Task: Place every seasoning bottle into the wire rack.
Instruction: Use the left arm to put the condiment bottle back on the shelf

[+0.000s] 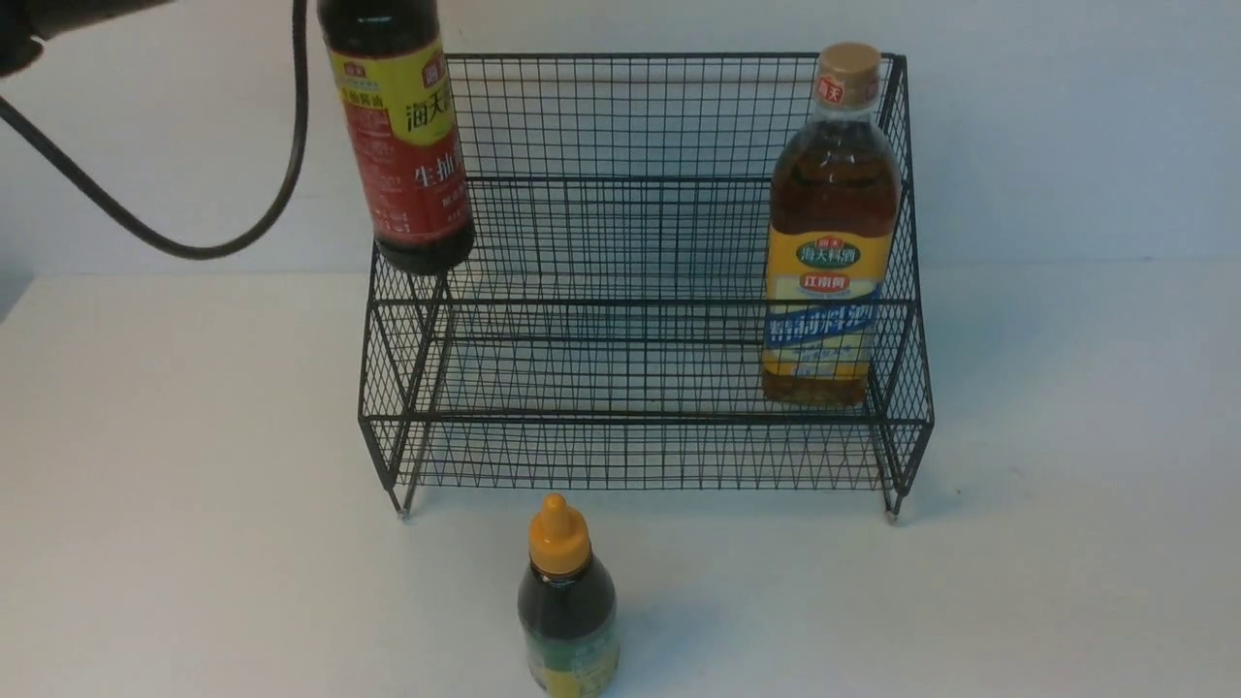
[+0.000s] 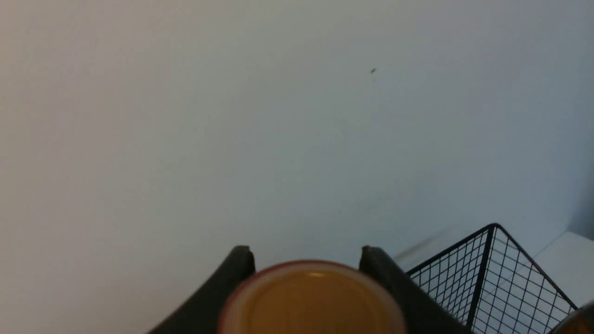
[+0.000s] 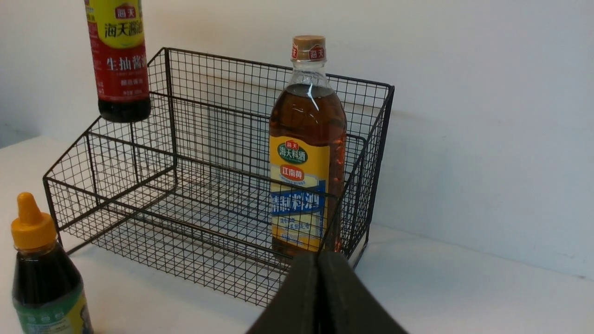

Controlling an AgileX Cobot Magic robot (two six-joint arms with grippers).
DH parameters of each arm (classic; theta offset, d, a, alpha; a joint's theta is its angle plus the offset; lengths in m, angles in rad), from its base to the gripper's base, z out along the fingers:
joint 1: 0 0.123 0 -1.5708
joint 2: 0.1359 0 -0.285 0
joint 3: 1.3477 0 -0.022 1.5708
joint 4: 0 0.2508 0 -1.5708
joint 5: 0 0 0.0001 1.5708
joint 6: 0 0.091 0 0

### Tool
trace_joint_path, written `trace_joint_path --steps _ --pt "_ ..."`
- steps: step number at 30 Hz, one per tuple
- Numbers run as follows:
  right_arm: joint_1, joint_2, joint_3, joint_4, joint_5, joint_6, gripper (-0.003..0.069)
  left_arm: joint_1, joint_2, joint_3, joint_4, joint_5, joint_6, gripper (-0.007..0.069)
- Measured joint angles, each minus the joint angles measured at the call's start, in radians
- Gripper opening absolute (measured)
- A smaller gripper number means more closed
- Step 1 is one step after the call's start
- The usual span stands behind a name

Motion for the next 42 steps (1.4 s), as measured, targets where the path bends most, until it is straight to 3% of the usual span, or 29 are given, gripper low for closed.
trace_joint_path --steps 10,16,18,23,42 --pt "0.0 0.0 0.0 -0.001 0.002 0.0 -0.0015 -0.001 0.051 0.0 0.035 0.061 -0.005 0.0261" --pt "0.0 0.0 0.0 -0.004 0.006 0.0 -0.0015 -0.001 0.053 0.0 0.257 0.17 -0.102 0.0261" --pt "0.0 0.0 0.0 -0.004 0.007 0.0 -0.0015 -0.001 0.058 0.0 0.39 0.193 -0.206 0.0261" --pt "0.0 0.0 0.0 -0.004 0.008 0.0 -0.0015 -0.001 0.062 0.0 0.495 0.201 -0.298 0.0261" --pt "0.0 0.0 0.0 -0.004 0.019 0.0 -0.0015 -0.001 0.082 -0.001 0.49 0.081 -0.308 0.0261"
